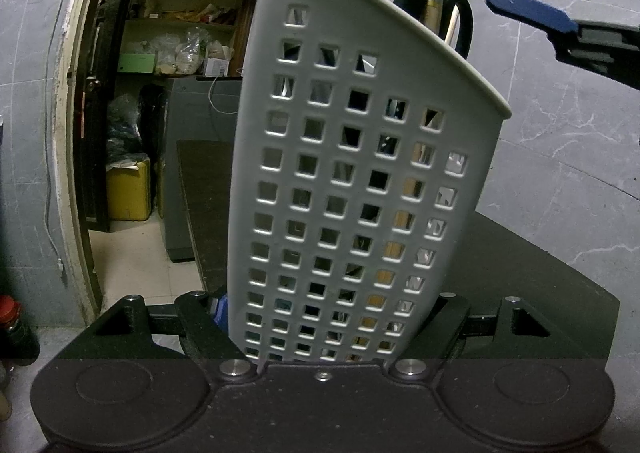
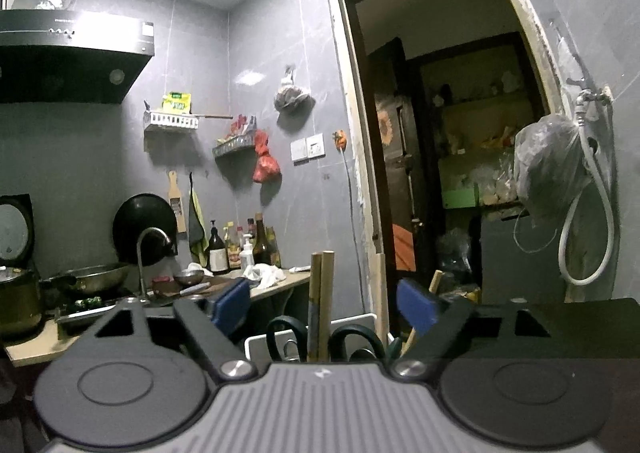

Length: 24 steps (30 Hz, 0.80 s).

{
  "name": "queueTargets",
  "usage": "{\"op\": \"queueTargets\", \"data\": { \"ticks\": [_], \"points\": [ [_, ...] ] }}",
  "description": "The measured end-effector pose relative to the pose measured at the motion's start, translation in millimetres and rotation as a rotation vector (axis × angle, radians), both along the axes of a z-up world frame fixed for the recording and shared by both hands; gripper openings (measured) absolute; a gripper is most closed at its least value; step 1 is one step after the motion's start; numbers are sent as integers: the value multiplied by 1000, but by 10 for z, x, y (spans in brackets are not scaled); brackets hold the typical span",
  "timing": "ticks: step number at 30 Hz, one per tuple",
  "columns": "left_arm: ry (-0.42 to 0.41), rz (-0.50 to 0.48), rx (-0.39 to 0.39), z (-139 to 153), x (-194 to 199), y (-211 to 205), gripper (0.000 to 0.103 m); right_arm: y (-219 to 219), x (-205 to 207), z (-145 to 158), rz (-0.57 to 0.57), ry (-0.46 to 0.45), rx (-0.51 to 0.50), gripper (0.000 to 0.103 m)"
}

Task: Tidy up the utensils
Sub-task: 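Lower the chopsticks into the basket and open the right tool while the left tool holds it, then release the basket with the left tool and pull both tools back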

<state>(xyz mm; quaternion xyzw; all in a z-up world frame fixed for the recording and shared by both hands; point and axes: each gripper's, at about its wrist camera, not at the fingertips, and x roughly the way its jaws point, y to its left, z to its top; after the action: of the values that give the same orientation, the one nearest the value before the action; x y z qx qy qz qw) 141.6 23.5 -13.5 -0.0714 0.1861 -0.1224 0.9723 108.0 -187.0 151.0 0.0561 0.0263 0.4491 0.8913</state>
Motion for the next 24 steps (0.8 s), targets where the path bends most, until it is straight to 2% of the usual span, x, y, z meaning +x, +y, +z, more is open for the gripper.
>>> {"op": "queueTargets", "data": {
  "ticks": [6, 17, 20, 24],
  "points": [
    [0, -1, -1, -3, 3, -14, 79, -101, -60, -58, -40, -3, 51, 103],
    [-15, 4, -62, 24, -58, 135, 91, -212, -252, -283, -187, -13, 107, 103],
    [-29, 10, -69, 35, -110, 162, 102, -249, -317, -397, -223, -5, 121, 103],
    [-46, 33, -72, 81, -179, 167, 102, -284, -372, -514, -268, 4, 129, 103]
  ]
}}
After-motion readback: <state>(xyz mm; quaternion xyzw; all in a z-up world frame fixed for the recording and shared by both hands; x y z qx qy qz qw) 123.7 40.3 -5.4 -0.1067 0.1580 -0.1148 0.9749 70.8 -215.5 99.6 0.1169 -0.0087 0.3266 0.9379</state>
